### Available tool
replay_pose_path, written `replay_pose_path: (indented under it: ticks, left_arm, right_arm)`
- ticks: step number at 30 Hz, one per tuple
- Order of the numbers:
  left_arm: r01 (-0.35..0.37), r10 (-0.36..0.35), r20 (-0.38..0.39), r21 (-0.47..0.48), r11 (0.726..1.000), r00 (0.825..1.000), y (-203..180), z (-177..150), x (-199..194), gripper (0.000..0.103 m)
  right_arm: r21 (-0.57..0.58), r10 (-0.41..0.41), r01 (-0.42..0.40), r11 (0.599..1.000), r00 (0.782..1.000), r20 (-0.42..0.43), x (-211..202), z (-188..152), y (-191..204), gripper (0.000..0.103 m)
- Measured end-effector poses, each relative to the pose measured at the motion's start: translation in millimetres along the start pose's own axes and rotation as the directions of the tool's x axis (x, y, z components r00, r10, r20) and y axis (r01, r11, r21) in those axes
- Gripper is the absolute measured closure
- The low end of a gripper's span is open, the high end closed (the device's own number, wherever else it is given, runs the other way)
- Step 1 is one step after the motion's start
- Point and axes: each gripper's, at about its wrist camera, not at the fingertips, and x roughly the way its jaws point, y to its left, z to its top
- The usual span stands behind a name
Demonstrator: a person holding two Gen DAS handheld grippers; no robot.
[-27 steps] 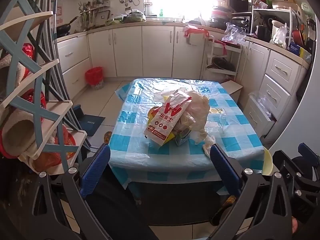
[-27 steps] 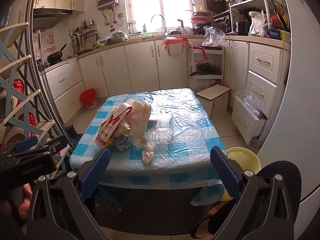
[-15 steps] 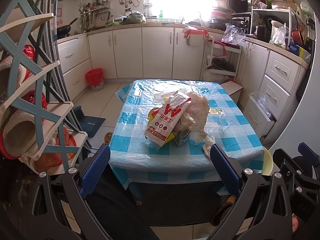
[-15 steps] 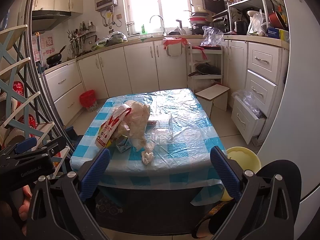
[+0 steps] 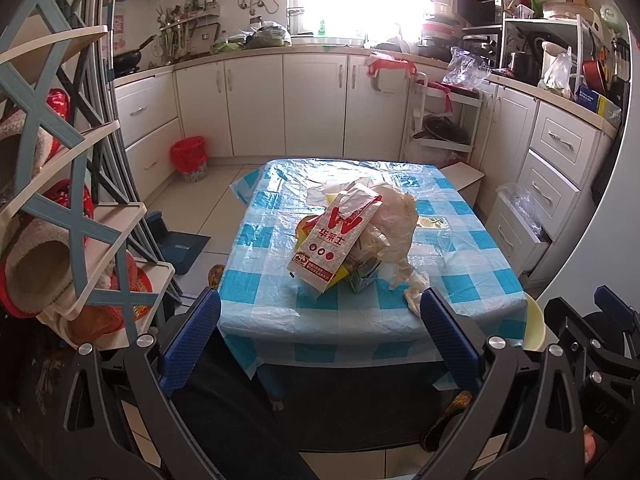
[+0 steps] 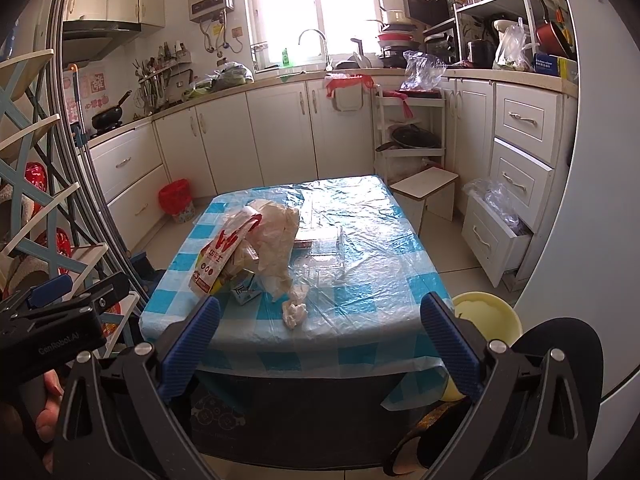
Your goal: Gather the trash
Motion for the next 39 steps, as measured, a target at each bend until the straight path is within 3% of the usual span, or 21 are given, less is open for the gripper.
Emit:
replay_pose_path:
  ticks: [30, 35, 39]
  left_arm:
    - [0.0, 0.0, 0.002, -0.007, 1.0, 1.0, 3, -1, 1, 0.007]
    - [0.005, -0.005, 0.008, -0.017, 1.0, 1.0, 13, -2, 13, 0.007]
    - [0.021, -0.021, 0.024, -0.005, 1.0, 0.999, 15, 4, 34, 0.007]
  right_arm:
    - [-0.005, 0.009, -0.009, 1.0, 1.0, 0.006, 5, -4, 1, 0.007]
    - [-0.005, 0.021, -0.02, 1.0, 0.999, 0.033, 20, 0, -1, 0.007]
    - [0.059, 0.049, -0.053, 0.997, 0.997, 0.065, 36, 3, -8, 0.007]
